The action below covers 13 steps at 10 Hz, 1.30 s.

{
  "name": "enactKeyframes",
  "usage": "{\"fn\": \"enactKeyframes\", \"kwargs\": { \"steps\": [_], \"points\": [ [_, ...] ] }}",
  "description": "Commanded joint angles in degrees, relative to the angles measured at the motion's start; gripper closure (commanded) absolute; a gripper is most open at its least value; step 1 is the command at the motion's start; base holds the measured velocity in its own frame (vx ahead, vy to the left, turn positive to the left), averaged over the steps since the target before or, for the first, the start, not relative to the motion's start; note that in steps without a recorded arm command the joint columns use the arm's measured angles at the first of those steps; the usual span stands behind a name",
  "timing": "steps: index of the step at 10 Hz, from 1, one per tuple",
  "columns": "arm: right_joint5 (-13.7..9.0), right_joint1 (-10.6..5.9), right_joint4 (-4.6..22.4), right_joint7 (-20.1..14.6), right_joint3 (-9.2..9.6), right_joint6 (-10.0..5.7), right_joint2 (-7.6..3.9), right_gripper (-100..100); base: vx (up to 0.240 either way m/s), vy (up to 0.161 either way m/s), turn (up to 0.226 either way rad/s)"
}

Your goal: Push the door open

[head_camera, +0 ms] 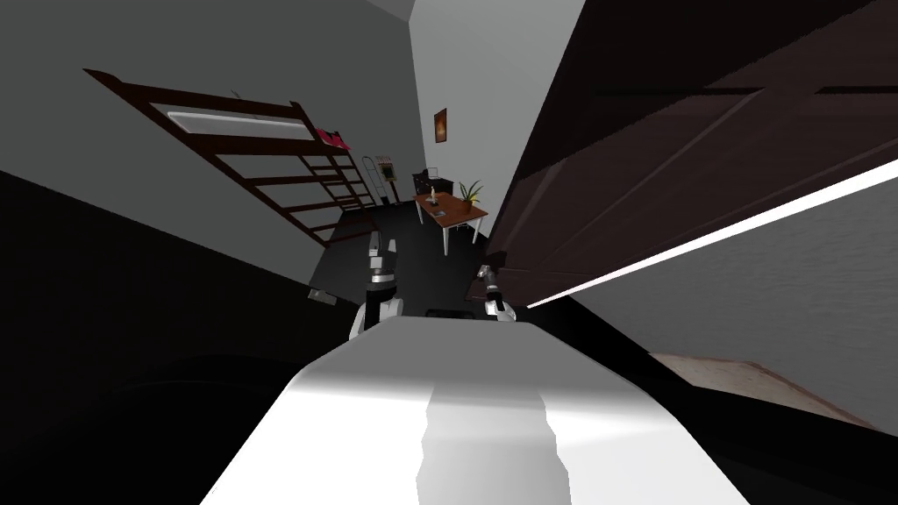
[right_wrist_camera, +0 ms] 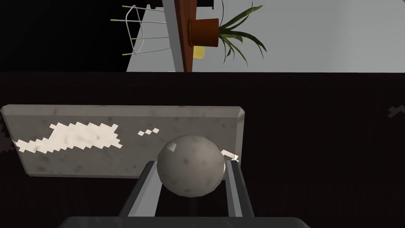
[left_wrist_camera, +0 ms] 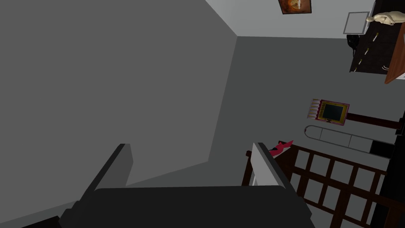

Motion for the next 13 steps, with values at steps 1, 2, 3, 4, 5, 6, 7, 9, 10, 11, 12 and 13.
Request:
{"fn": "enactKeyframes", "kwargs": {
  "steps": [1,2,3,4,5,6,7,9,10,11,12,13],
  "points": [
    [-0.73,-0.26,-0.75,0.39,-1.18,0.46,-0.26,100,0.195,0.099,-0.059],
    [-1.04,-0.25,-0.75,0.6,-1.63,0.52,-0.16,100,0.166,0.11,-0.054],
    [-1.42,-0.25,-0.75,0.86,-2.19,0.61,-0.01,100,0.154,0.092,-0.064],
    [-1.7,-0.24,-0.75,1.06,-2.62,0.67,0.13,100,0.182,0.094,-0.061],
    [-1.7,-0.24,-0.75,1.06,-2.62,0.67,0.13,100,0.126,0.067,-0.029],
    [-1.78,-0.62,0.54,1.03,-2.75,0.02,-0.25,100,0.044,0.016,-0.019],
    [-2.26,-0.59,0.37,1.26,-3.53,0.09,-0.52,100,0.083,0.034,-0.036],
    [-2.82,-0.54,0.4,1.63,-4.43,0.14,-0.71,100,0.194,0.066,-0.047],
    [-3.16,-0.51,0.41,1.85,-4.98,0.17,-0.81,100,0.212,0.077,-0.077],
    [-3.52,-0.47,0.43,2.08,-5.56,0.2,-0.91,100,0.222,0.048,-0.051],
    [-3.89,-0.44,0.44,2.32,-6.15,0.23,-1.01,100,0.199,0.053,-0.038],
    [-4.27,-0.4,0.46,2.57,-6.76,0.27,-1.1,100,0.21,0.083,-0.045]
  ]
}}
